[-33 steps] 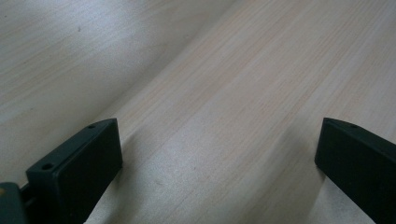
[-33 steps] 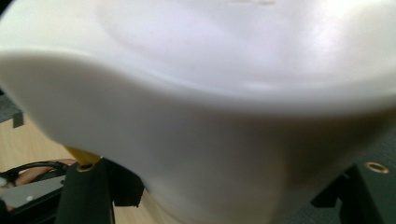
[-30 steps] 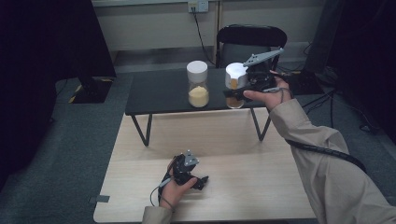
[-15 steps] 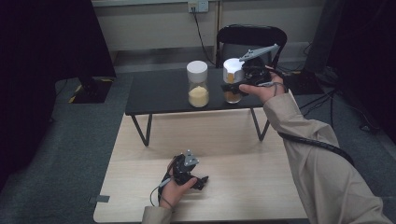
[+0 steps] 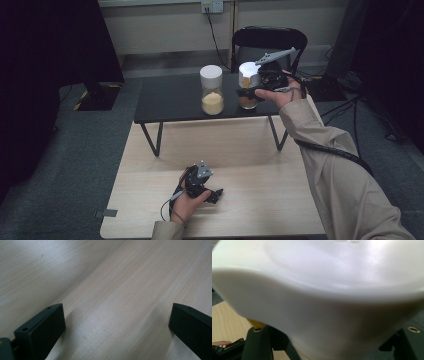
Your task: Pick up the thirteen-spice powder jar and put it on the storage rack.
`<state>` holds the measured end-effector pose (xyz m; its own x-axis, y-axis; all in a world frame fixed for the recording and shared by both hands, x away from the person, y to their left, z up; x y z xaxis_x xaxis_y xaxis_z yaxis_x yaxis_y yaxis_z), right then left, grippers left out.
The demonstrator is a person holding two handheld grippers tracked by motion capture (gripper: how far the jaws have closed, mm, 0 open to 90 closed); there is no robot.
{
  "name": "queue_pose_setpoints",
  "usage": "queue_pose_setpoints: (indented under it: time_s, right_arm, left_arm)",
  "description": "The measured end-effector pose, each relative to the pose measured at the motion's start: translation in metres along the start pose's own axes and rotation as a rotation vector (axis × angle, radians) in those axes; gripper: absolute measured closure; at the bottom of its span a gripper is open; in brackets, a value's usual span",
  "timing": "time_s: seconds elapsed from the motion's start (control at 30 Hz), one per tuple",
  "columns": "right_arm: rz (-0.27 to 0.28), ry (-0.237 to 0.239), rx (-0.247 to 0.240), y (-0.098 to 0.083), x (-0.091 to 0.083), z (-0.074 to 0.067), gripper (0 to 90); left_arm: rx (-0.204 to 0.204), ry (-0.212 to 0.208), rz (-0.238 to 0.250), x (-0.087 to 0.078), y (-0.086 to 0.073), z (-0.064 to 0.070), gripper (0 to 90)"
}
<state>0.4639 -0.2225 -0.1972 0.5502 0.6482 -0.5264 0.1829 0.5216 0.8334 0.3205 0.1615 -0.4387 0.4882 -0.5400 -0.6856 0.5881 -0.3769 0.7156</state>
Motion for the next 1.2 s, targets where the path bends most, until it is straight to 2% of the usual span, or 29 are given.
queue_pose_setpoints:
  time_s: [0.97, 1.2]
  right_arm:
    - [0.017, -0.01, 0.017, -0.0057, 0.0033, 0.0001, 29.8]
    - [0.002, -0.036, 0.031, -0.003, 0.001, -0.0045, 13.1]
  left_arm:
    - [0.0, -0.001, -0.001, 0.0, 0.0001, -0.0001, 0.0]
    - [0.0, -0.001, 0.0, 0.0, 0.0, -0.0001, 0.0]
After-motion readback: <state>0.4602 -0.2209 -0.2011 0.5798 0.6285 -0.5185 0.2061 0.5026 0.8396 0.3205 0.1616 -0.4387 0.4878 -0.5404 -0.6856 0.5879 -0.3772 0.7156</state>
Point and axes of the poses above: each handheld gripper's, and its own axes: x roughly forward along the jaws, y roughly out of its top, z roughly to its right, the point moved 3 cm from there along x, roughly forward along the jaws, and after that the axes turned 10 degrees about -x, right-handed, at the moved point
